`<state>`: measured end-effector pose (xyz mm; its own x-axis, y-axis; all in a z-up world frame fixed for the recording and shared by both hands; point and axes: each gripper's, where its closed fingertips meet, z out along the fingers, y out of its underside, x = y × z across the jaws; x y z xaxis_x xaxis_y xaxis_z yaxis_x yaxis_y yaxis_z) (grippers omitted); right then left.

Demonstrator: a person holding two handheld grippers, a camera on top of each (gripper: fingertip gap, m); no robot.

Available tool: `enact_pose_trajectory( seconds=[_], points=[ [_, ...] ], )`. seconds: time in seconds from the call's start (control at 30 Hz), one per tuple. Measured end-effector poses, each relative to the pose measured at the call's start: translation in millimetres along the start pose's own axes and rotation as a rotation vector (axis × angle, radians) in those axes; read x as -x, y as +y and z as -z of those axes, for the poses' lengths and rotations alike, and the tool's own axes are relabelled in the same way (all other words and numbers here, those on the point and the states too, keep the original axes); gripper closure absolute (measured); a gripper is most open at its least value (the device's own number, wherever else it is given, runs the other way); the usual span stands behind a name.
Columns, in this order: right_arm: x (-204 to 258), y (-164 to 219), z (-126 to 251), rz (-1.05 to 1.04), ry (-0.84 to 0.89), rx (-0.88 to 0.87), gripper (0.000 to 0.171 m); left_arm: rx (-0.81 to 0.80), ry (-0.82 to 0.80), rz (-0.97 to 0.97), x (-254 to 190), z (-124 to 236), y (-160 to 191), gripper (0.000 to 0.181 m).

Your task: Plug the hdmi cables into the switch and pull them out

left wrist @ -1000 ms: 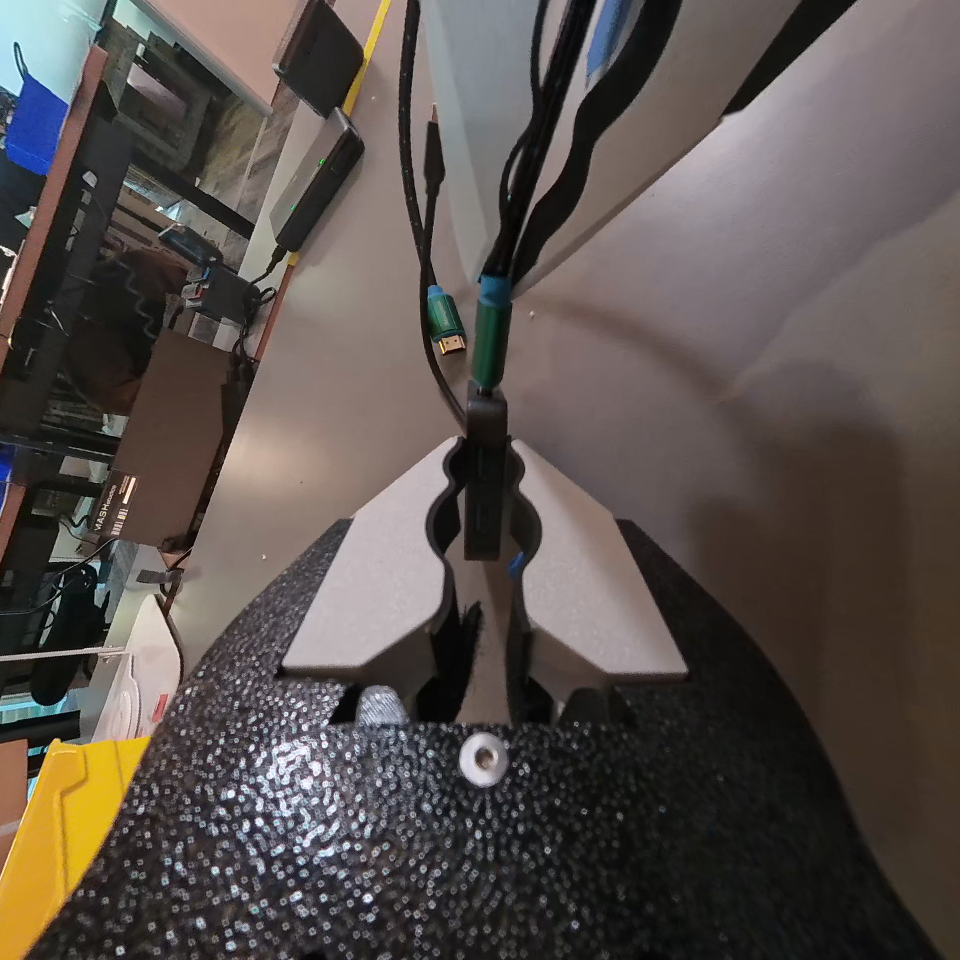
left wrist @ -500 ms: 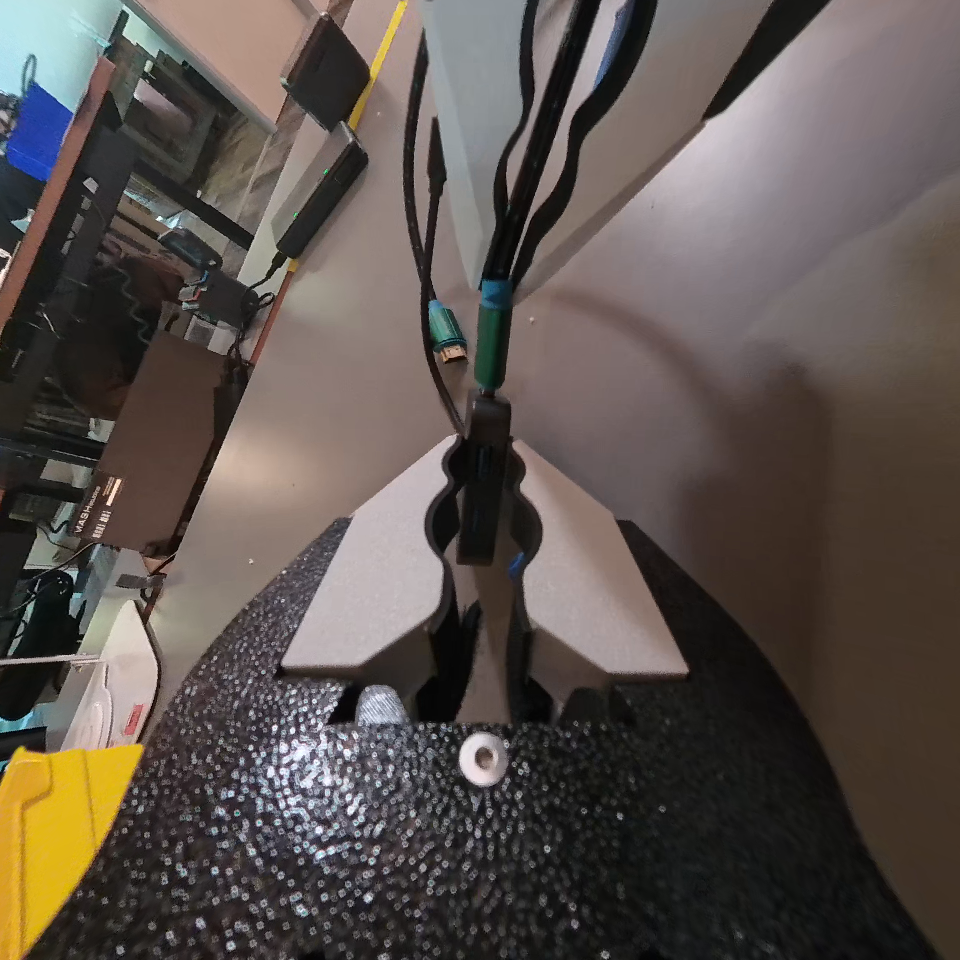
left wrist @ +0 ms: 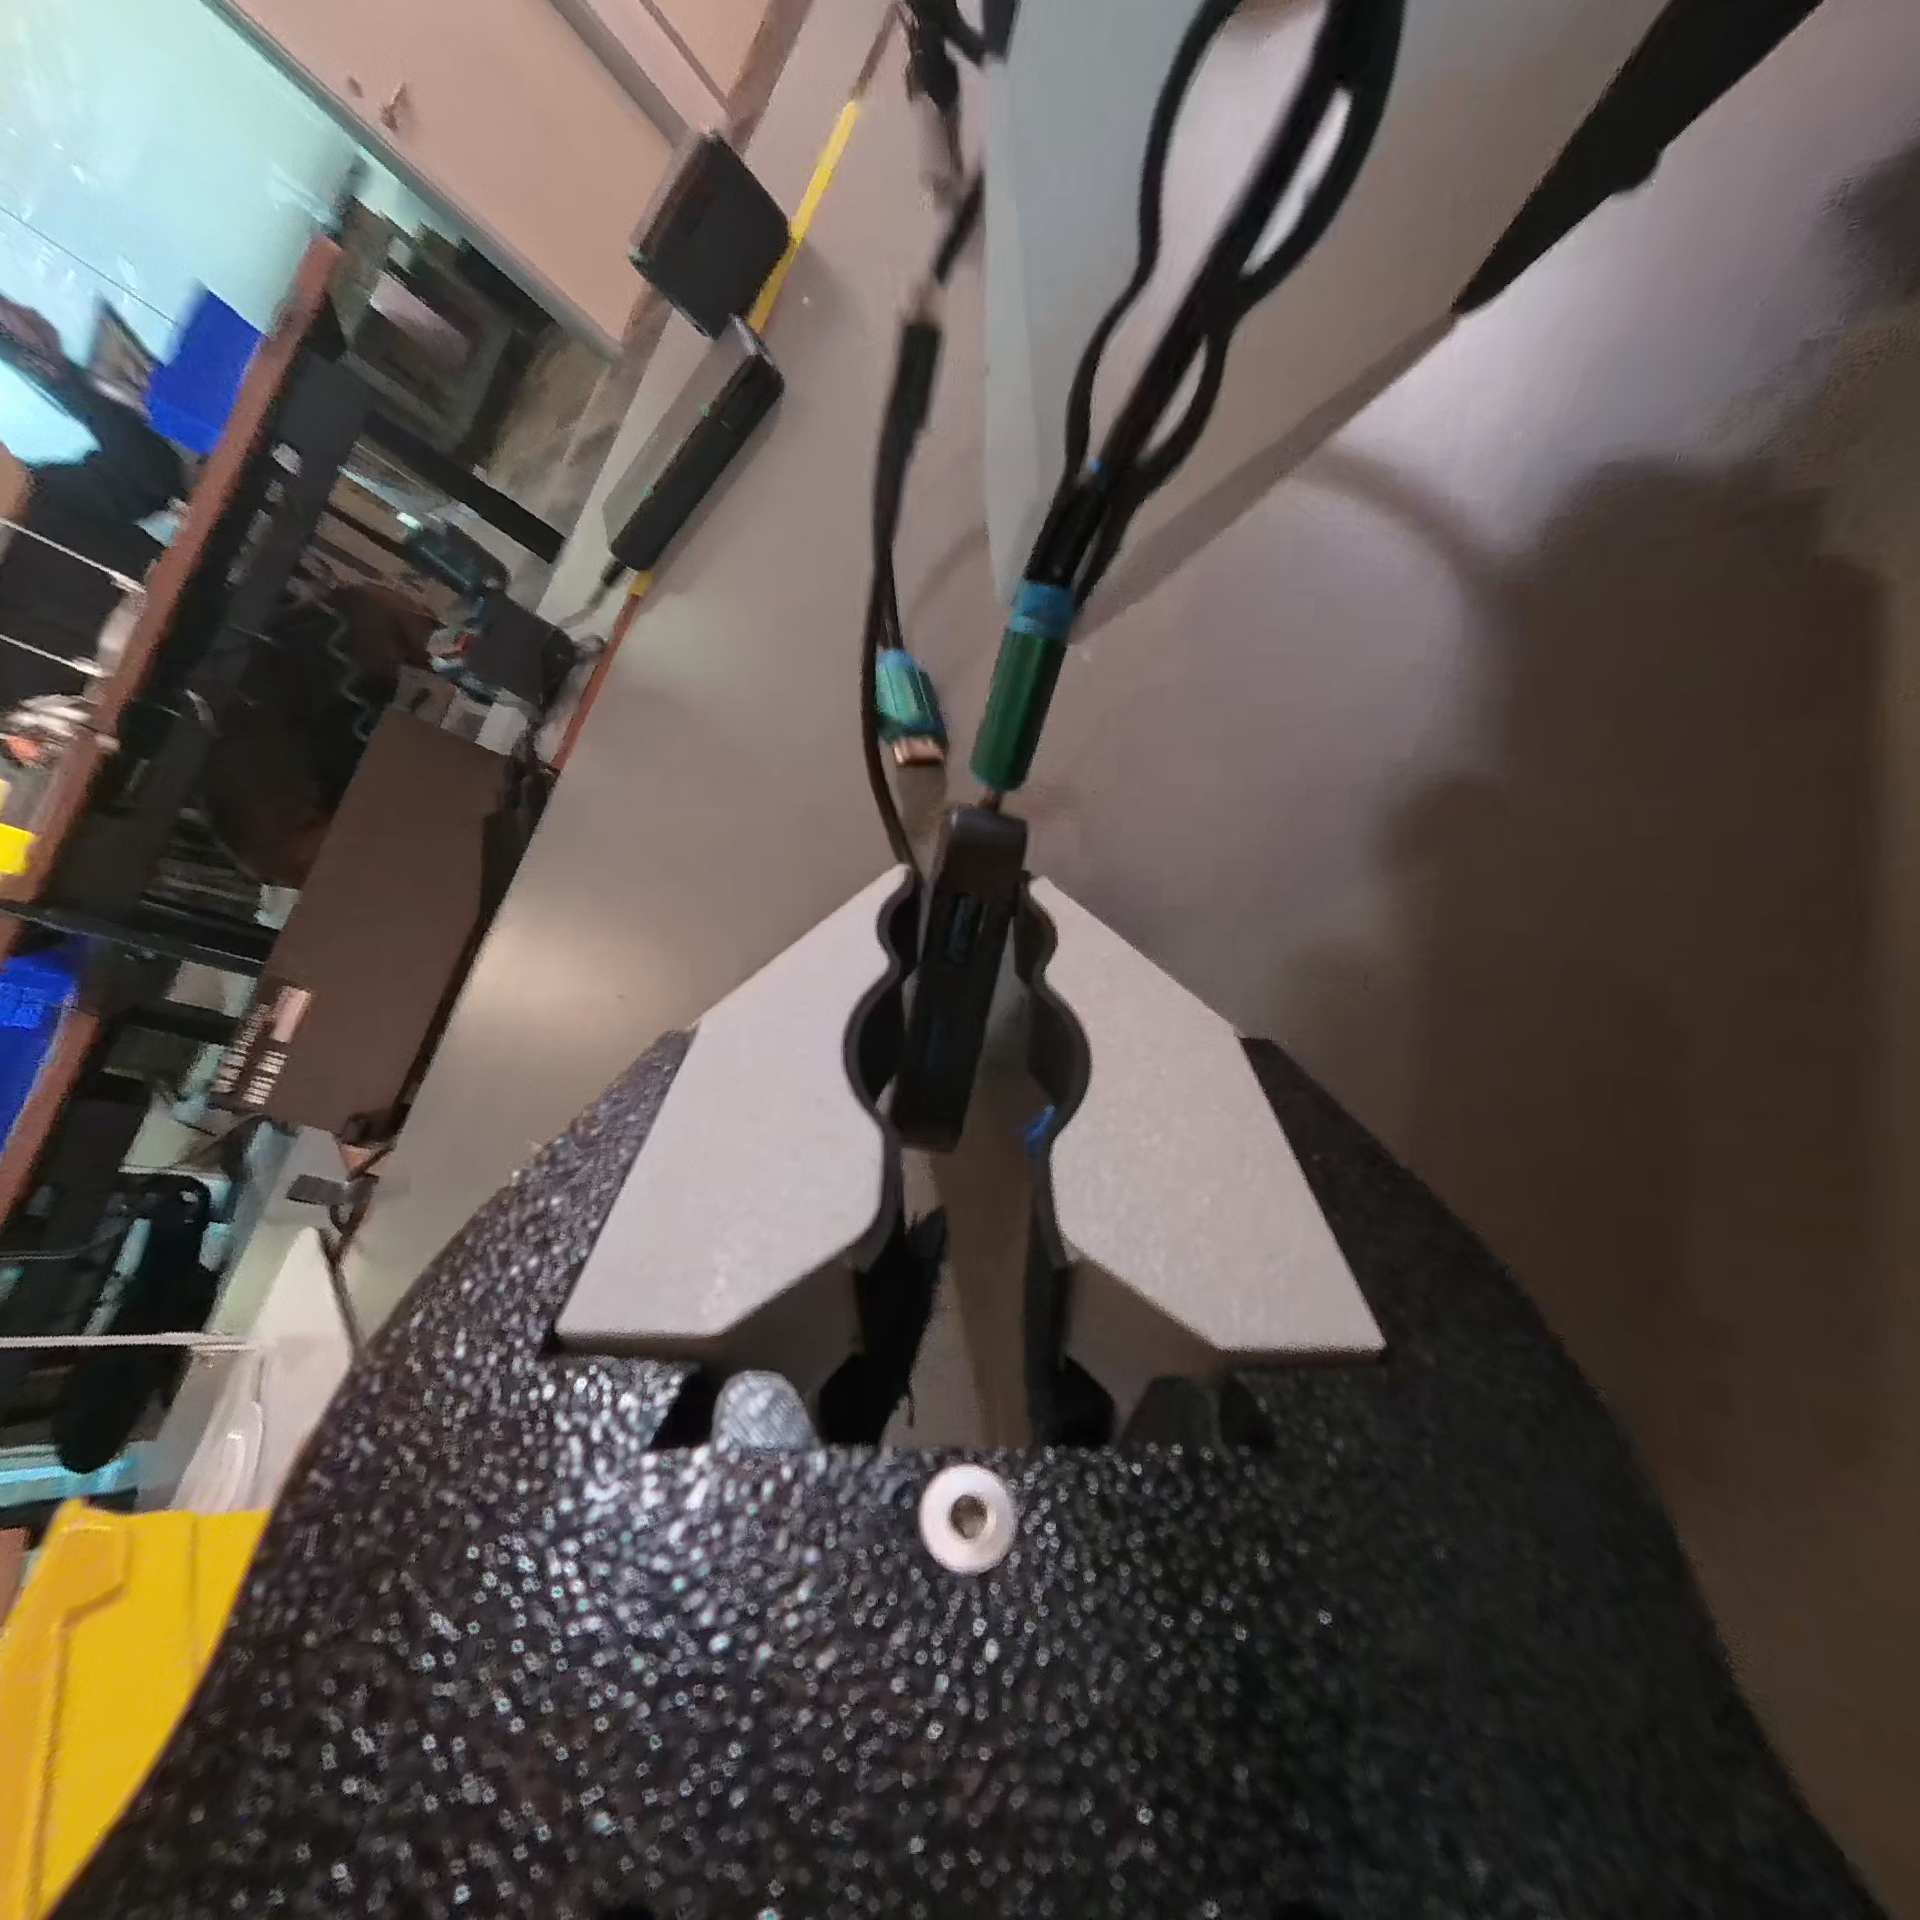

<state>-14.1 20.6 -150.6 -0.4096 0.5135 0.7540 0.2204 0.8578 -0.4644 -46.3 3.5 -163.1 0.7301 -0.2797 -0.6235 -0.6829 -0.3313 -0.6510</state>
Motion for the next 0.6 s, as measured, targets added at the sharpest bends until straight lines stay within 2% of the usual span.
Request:
enact_pose_trajectory(
  seconds=[0.03, 0.07, 0.1, 0.17, 0.23, 0.3, 0.4, 0.6],
  points=[
    [-0.3, 0.0, 0.5, -0.029, 0.013, -0.025, 0.167, -0.016, -0.037, -0.026, 2.7, 0.0, -3.8, 0.155],
    [-1.9, -0.4, 1.8, -0.038, 0.035, -0.047, 0.167, 0.002, -0.062, -0.075, 3.9, -1.3, -3.4, 0.136],
    [-2.8, -1.4, 3.4, -0.037, 0.054, -0.065, 0.167, 0.046, -0.087, -0.13, 5.0, -3.9, 1.2, 0.128],
    [-2.1, -2.9, 5.2, -0.028, 0.074, -0.093, 0.166, 0.109, -0.07, -0.197, -2.3, -10.3, 12.2, 0.131],
    [1.5, 2.8, 2.4, -0.003, 0.073, -0.065, 0.166, 0.139, -0.047, -0.217, -9.7, -14.2, 19.8, 0.156],
    [4.6, 5.8, 1.4, 0.013, 0.071, -0.052, 0.167, 0.124, -0.054, -0.228, -8.9, -13.7, 18.3, 0.159],
    [6.2, 5.8, 2.3, 0.029, 0.076, -0.048, 0.166, 0.105, -0.036, -0.158, -5.7, -9.7, 16.5, 0.152],
    [10.3, 5.0, -1.3, 0.148, 0.085, -0.009, 0.166, 0.1, -0.037, -0.105, 4.7, -3.0, 17.6, 0.169]
  ],
)
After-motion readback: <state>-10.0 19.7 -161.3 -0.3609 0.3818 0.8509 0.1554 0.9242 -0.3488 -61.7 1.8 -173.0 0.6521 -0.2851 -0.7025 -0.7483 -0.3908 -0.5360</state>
